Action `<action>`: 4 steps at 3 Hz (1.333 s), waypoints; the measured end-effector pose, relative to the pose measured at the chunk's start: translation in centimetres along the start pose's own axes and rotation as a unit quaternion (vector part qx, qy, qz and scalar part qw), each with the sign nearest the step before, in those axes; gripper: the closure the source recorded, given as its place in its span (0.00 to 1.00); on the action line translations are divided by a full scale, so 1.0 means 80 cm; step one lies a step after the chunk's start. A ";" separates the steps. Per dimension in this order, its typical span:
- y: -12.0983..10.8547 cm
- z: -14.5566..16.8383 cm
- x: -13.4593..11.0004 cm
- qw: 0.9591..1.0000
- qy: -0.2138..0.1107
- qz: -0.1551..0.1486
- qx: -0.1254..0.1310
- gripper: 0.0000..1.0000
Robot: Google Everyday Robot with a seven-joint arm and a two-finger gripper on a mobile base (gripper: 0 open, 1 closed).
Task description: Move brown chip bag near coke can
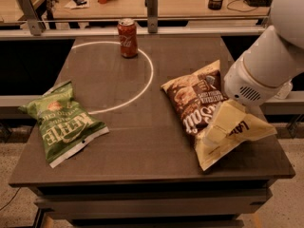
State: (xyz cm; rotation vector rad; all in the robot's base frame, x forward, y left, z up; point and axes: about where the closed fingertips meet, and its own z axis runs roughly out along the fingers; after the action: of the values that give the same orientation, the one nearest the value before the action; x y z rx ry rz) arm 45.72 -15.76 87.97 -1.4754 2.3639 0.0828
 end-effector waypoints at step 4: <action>0.025 0.051 -0.014 0.998 -0.024 -0.040 -0.047 0.39</action>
Offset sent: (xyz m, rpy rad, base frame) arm 0.0023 0.0189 -0.0431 0.0303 0.0521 0.0371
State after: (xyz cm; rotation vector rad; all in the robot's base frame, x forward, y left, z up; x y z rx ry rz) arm 45.48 -12.96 84.21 -1.5913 2.2893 0.2092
